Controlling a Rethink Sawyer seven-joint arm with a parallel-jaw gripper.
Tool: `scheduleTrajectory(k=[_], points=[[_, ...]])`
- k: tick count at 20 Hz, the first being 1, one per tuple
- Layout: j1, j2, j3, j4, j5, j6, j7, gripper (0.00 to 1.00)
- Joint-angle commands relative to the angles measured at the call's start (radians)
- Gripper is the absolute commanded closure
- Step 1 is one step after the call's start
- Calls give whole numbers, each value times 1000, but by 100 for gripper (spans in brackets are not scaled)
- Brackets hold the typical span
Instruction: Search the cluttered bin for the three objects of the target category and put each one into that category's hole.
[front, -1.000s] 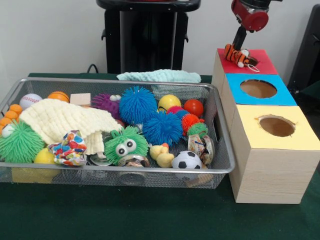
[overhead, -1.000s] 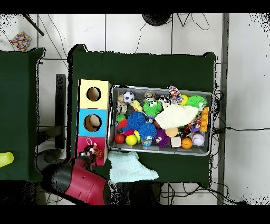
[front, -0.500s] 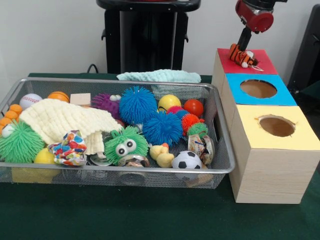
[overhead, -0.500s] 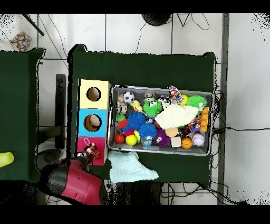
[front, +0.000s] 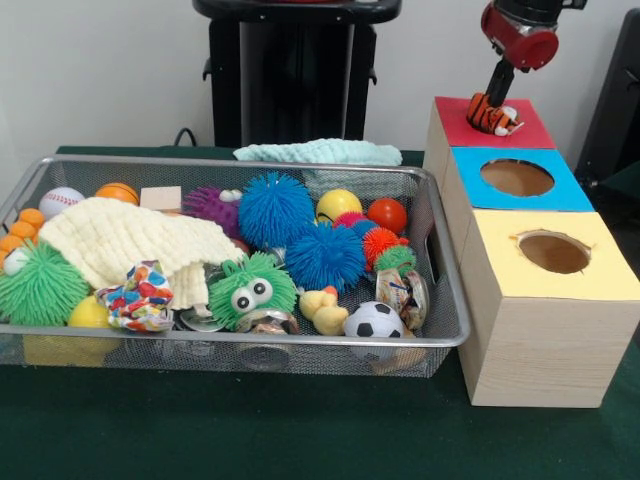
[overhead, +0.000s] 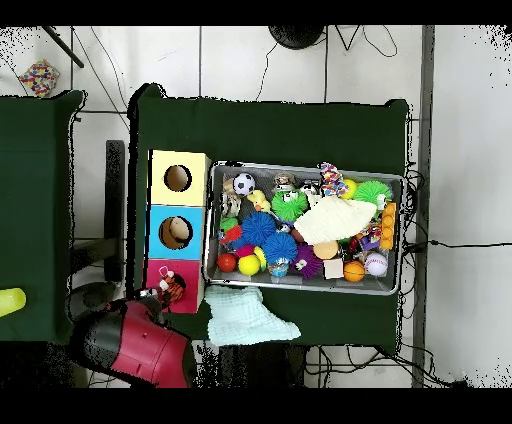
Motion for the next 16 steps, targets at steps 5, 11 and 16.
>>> scheduleTrajectory(k=[5, 11, 16], points=[[20, 61, 67, 6, -8, -39, 187, 0], [73, 97, -33, -38, -14, 8, 252, 0], [109, 59, -182, -114, -80, 184, 239, 0]])
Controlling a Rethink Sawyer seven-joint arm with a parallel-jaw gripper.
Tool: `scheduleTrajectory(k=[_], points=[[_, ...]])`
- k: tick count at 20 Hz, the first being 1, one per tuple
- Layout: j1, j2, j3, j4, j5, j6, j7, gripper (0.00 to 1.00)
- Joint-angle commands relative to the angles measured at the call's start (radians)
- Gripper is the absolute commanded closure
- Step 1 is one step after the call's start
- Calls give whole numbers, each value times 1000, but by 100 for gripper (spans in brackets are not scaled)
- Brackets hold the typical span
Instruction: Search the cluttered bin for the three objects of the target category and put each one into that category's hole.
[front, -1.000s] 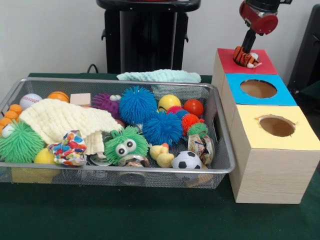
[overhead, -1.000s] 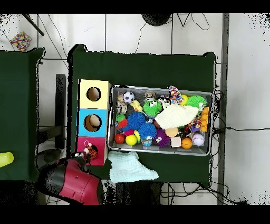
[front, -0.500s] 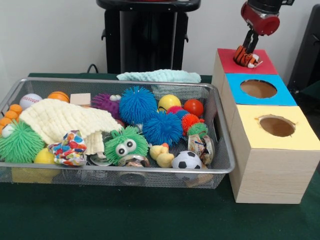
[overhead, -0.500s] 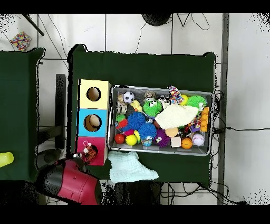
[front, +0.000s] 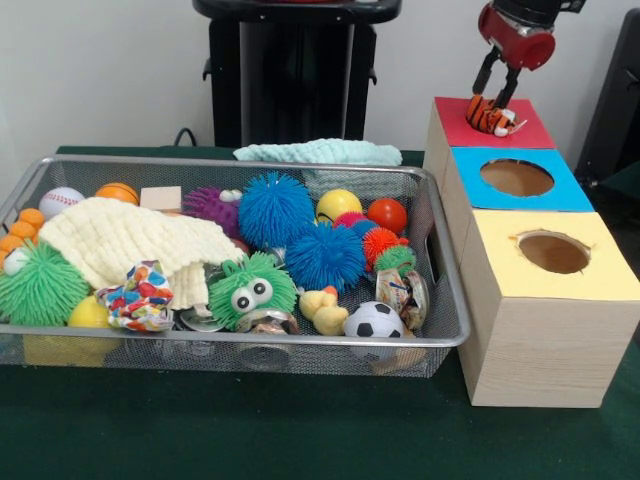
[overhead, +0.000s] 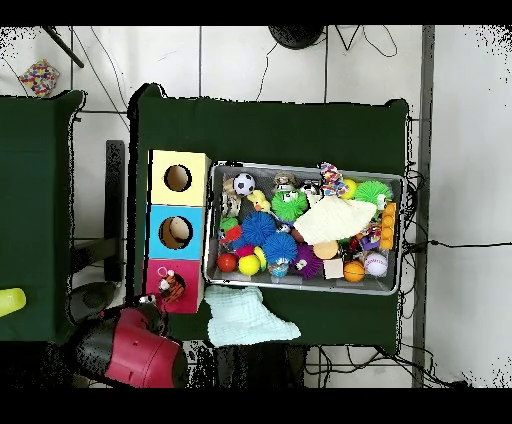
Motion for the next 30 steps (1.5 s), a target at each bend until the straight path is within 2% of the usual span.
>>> scheduleTrajectory(k=[1, 6, 9, 11, 14, 16, 21, 27, 30], points=[[29, 3, -156, -129, -99, 225, 219, 0], [10, -69, -266, -243, -180, 439, 173, 0], [-11, -108, -275, -273, -178, 476, 187, 0], [-22, -98, -255, -262, -146, 405, 212, 0], [-56, -88, -173, -214, -76, 282, 216, 0], [-70, -99, -139, -196, -47, 235, 210, 0], [-71, -105, -145, -205, -34, 203, 217, 0], [-115, -104, -52, -139, 17, 42, 181, 0], [-143, -126, 15, -94, 58, -48, 170, 0]])
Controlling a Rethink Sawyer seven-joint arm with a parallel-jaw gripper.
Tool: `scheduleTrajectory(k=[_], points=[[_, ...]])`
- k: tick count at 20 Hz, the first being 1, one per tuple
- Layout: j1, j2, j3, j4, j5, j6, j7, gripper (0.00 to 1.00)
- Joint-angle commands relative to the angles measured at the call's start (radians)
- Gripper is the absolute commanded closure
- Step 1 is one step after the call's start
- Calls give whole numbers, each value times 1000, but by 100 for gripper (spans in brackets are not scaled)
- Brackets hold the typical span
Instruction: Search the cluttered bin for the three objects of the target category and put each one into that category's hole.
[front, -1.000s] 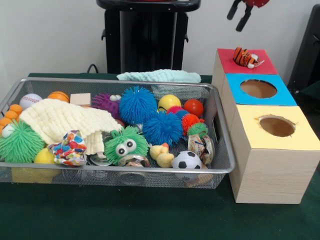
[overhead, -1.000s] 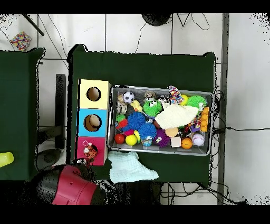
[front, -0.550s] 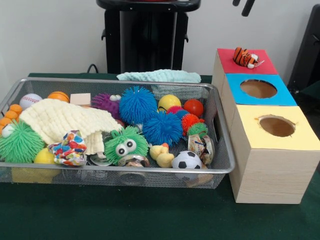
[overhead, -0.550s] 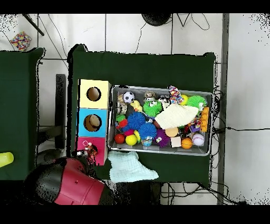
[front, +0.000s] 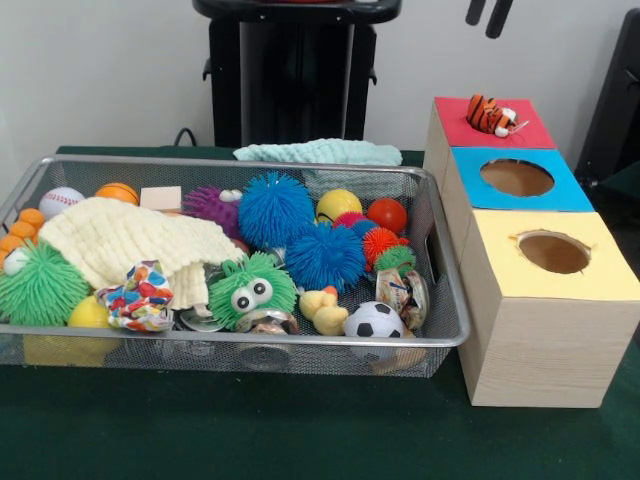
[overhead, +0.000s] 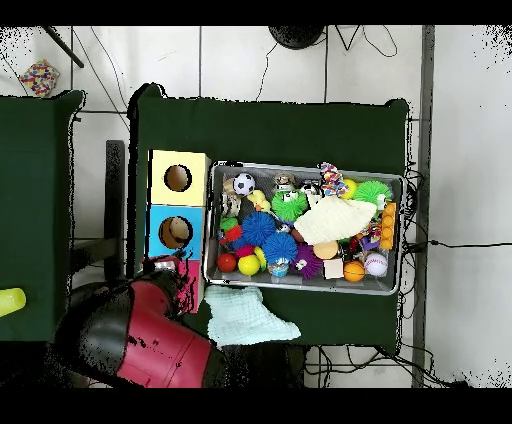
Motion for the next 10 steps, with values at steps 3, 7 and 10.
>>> scheduleTrajectory(k=[3, 7, 10], points=[[-68, -4, 226, 81, 88, -155, 172, 0], [-75, -1, 232, 77, 69, -136, 154, 0], [-127, -49, 316, 124, 113, -124, 114, 100]])
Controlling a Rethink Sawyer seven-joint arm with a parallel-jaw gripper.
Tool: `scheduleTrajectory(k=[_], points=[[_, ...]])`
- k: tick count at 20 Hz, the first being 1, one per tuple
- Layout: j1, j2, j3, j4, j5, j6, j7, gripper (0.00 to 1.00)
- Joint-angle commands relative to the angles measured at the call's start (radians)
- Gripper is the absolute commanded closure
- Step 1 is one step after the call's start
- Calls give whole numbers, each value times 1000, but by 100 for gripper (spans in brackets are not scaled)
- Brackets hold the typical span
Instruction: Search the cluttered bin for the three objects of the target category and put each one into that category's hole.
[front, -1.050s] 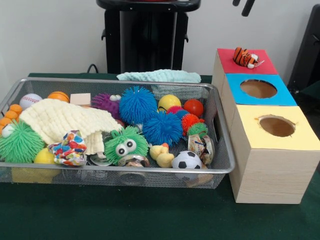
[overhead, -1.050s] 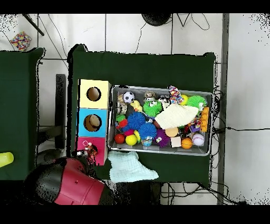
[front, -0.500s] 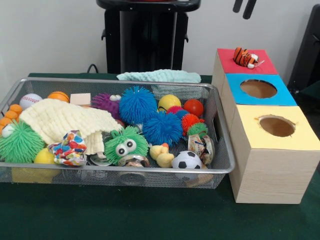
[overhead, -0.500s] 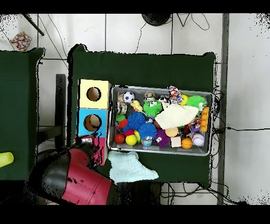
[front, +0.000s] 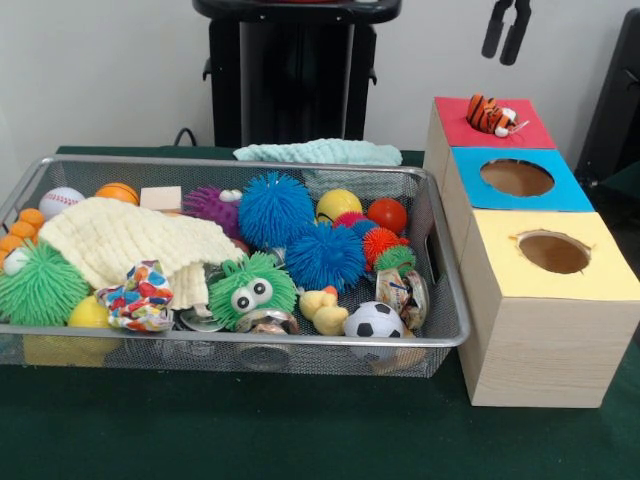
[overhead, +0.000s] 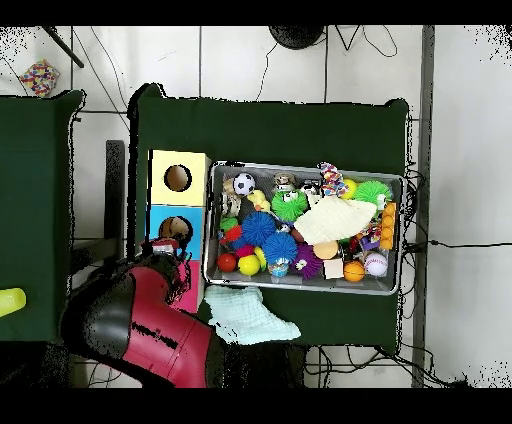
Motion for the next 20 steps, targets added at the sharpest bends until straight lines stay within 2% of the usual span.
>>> scheduleTrajectory(k=[1, 3, 5, 7, 8, 11, 15, 18, 20], points=[[-96, -55, 244, 117, 73, 26, 96, 100], [-102, -56, 244, 113, 57, 44, 87, 100], [-96, -48, 222, 96, 33, 62, 116, 100], [-71, -26, 169, 60, -7, 98, 156, 100], [-88, -47, 204, 81, 14, 86, 145, 100], [-93, -49, 233, 93, 25, 91, 142, 100], [-63, 13, 170, 60, -35, 124, 159, 100], [-54, 20, 159, 74, -49, 138, 168, 100], [-62, 18, 180, 104, -38, 95, 159, 100]])
